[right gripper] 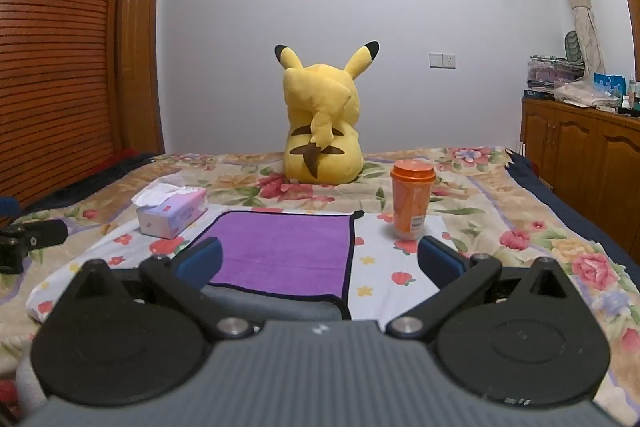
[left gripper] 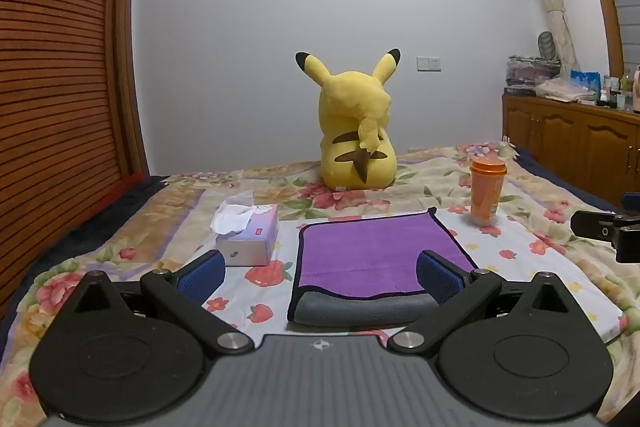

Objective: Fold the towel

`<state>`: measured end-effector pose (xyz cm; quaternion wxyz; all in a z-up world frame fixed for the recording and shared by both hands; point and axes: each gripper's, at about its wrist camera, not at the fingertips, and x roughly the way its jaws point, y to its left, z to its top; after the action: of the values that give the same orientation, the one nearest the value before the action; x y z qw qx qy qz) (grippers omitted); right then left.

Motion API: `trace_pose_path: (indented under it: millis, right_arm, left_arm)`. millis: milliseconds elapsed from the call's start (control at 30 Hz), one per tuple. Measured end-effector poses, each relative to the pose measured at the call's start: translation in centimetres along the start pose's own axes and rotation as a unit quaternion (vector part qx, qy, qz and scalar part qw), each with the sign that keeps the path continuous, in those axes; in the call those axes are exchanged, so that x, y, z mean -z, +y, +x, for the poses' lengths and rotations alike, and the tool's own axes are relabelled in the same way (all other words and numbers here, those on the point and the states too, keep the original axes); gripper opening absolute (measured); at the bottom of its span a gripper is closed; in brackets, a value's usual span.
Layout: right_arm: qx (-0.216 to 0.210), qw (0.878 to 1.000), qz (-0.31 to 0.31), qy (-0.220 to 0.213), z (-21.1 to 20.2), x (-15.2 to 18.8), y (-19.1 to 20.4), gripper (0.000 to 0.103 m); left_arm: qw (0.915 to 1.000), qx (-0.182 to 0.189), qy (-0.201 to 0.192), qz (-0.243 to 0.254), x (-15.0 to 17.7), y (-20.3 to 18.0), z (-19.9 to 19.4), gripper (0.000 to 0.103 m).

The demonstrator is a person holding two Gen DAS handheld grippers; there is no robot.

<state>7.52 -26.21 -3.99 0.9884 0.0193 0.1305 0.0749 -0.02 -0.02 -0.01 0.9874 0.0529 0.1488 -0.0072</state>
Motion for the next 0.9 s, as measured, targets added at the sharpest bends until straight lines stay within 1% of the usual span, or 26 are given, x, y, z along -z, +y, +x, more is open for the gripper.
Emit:
trace_pose_path:
  millis: [33, 900]
  right_arm:
    - [0.000, 1.000, -0.004, -0.006, -0.07, 0.02, 0.03, 0.103]
    - [0.000, 1.000, -0.004, -0.014, -0.29, -0.13, 0.13, 0.103]
  left_arm:
    - [1.0000, 0.000, 0.001, -0.002, -0.01, 0.01, 0.01, 0.103]
    - [1.0000, 0.001, -0.001, -0.003, -0.01, 0.02, 0.00, 0.103]
